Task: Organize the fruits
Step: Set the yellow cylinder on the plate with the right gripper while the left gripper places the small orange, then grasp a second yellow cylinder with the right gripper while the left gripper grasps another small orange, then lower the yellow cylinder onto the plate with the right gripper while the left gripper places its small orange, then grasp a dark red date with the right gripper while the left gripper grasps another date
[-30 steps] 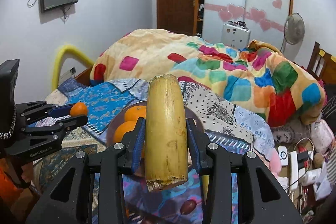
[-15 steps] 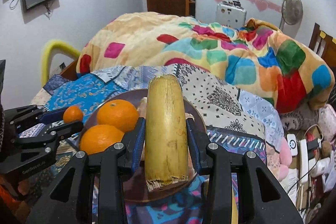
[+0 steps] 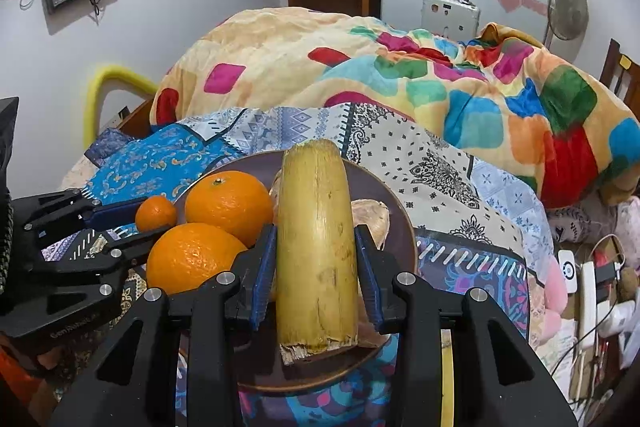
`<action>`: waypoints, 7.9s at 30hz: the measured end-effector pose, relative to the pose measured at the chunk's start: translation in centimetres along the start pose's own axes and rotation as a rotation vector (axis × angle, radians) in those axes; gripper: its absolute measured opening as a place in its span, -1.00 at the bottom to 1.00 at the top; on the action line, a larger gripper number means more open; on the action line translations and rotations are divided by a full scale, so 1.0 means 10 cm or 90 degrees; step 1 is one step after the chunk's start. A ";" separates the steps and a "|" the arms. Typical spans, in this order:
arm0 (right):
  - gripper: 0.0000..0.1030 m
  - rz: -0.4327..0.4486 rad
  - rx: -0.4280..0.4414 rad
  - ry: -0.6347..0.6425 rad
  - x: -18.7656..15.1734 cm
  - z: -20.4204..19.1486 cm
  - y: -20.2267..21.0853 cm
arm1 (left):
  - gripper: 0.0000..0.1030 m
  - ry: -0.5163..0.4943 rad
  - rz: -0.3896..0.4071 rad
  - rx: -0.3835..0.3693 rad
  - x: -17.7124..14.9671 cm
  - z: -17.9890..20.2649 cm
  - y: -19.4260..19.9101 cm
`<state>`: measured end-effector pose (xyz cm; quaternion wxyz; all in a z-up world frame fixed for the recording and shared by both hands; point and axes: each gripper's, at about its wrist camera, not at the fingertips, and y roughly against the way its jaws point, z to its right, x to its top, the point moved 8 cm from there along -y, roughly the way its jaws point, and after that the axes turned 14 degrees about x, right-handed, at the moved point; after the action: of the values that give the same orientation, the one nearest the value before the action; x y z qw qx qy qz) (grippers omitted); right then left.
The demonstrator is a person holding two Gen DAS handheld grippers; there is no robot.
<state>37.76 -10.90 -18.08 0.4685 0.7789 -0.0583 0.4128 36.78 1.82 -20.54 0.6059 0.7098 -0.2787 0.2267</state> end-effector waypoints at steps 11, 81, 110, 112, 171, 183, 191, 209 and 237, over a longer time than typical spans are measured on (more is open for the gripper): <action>-0.29 -0.015 -0.005 -0.001 -0.06 0.04 -0.03 | -0.15 0.013 -0.008 0.003 -0.01 -0.05 -0.03; -0.32 -0.073 -0.050 -0.063 -1.09 0.55 0.71 | 0.73 0.046 -0.001 0.016 -0.63 0.29 0.73; -0.33 -0.013 -0.023 -0.040 -1.38 0.18 1.40 | -0.17 0.034 -0.045 -0.112 -0.88 1.18 0.89; -0.33 -0.012 -0.021 -0.042 -1.38 0.19 1.41 | -0.32 0.028 -0.044 -0.117 -0.88 1.25 0.90; -0.33 -0.004 0.010 0.009 0.14 -0.22 -0.07 | -0.33 0.051 0.020 -0.036 -0.18 0.04 0.24; -0.25 -0.011 0.011 0.007 0.13 -0.21 -0.03 | 0.04 0.060 0.017 -0.016 -0.21 -0.04 0.24; -0.21 0.003 0.012 0.021 0.14 -0.29 0.11 | 0.14 0.064 0.030 -0.006 -0.20 -0.08 0.39; -0.17 0.056 -0.024 0.062 -0.29 -0.40 1.12 | 0.43 0.074 0.060 0.011 -0.31 0.12 1.19; -0.16 0.035 -0.024 -0.023 -1.32 0.05 1.32 | 0.44 0.013 -0.028 -0.050 -0.85 1.36 0.99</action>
<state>23.18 -22.51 -18.39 0.4707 0.7752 -0.0956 0.4103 23.62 -11.69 -21.04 0.6411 0.6889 -0.2655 0.2097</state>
